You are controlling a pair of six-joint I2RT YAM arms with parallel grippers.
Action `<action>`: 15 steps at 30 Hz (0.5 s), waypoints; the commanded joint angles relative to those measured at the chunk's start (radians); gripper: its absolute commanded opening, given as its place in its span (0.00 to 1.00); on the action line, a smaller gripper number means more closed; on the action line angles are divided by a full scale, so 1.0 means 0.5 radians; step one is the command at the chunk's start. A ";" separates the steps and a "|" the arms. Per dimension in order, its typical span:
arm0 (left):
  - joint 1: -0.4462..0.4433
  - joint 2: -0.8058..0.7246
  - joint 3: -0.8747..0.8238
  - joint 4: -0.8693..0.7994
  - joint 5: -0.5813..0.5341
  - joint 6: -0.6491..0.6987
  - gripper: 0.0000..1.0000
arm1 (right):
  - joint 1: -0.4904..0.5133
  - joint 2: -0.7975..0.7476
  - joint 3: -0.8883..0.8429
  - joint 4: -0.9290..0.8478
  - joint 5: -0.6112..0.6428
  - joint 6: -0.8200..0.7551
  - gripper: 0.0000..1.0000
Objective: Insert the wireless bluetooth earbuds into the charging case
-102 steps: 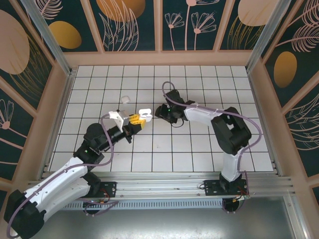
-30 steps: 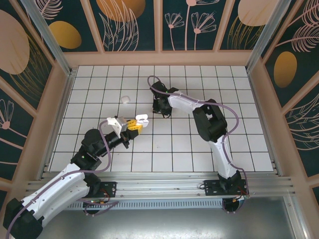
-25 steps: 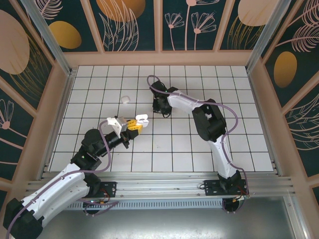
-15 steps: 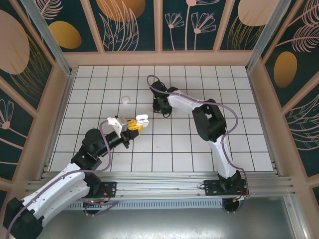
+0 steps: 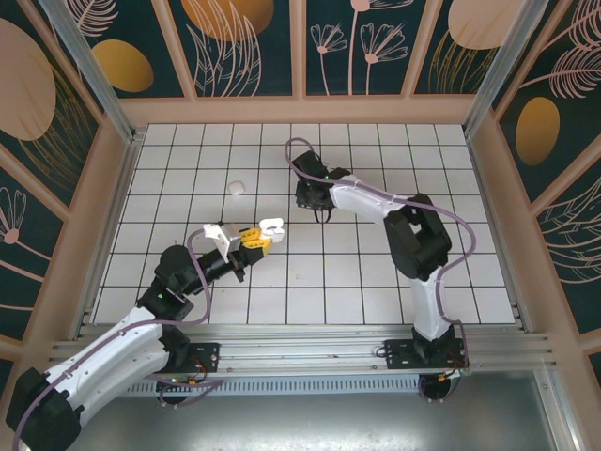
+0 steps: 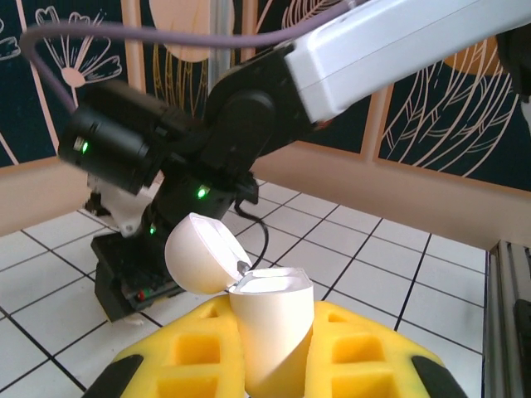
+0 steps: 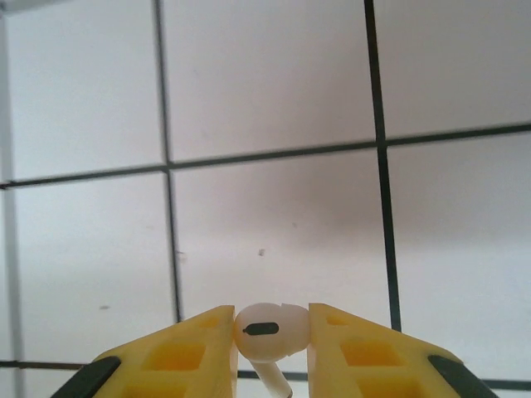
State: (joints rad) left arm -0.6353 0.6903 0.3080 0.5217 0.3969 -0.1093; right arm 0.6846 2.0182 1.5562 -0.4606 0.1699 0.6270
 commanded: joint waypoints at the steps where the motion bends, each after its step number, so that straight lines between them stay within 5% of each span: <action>1: -0.009 -0.006 -0.023 0.213 0.016 -0.014 0.00 | 0.067 -0.256 -0.046 0.157 0.188 -0.024 0.26; 15: -0.009 0.179 -0.017 0.594 -0.071 0.005 0.00 | 0.408 -1.027 -0.465 0.788 0.399 -0.293 0.26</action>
State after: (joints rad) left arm -0.6353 0.7616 0.2737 0.7288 0.3611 -0.1127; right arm 0.8604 1.5616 1.3632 -0.1822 0.3283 0.5343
